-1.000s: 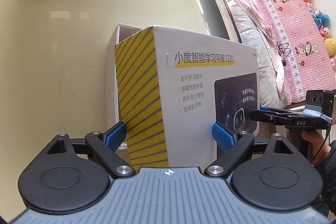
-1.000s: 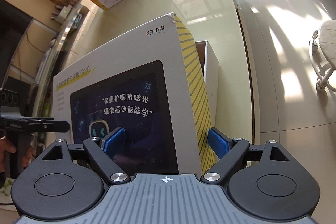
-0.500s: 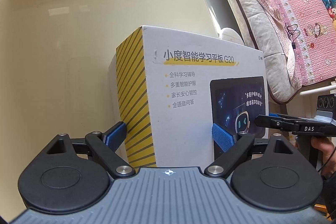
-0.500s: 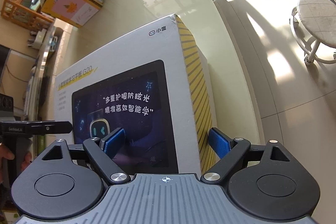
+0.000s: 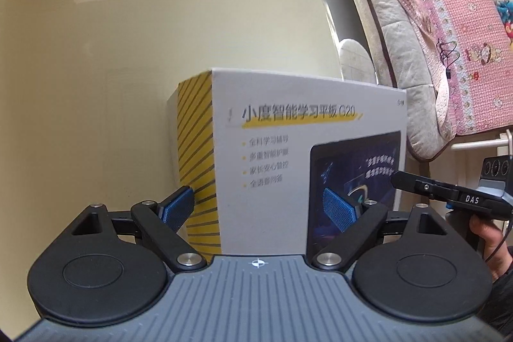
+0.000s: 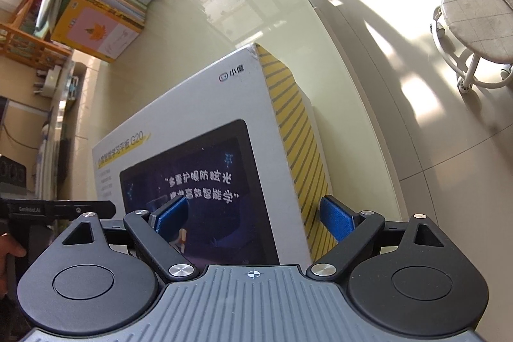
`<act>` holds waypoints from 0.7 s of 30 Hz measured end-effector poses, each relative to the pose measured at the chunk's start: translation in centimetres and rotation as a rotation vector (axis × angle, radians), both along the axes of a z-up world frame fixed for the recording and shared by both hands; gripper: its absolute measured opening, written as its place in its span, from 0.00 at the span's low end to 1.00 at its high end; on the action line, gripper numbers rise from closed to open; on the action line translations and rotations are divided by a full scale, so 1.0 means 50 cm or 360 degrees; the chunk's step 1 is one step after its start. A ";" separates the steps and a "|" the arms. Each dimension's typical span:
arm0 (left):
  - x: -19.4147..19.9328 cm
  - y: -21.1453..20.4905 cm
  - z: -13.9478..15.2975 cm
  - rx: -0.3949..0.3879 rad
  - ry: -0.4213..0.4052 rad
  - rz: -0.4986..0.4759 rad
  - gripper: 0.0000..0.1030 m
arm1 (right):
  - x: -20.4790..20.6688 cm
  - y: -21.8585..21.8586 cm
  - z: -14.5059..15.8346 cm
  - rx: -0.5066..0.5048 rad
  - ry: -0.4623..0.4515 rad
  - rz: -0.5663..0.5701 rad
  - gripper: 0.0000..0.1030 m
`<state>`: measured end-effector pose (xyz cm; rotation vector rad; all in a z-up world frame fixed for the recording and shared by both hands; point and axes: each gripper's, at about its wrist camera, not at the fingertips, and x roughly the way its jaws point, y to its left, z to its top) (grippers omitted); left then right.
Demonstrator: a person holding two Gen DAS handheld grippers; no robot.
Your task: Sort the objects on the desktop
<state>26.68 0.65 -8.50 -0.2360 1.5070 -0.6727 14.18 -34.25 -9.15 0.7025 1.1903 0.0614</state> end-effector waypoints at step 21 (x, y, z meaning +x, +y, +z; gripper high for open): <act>-0.112 0.076 -0.047 -0.0183 -0.0259 0.0020 1.00 | -0.001 0.020 -0.036 -0.0112 -0.0133 0.0305 0.87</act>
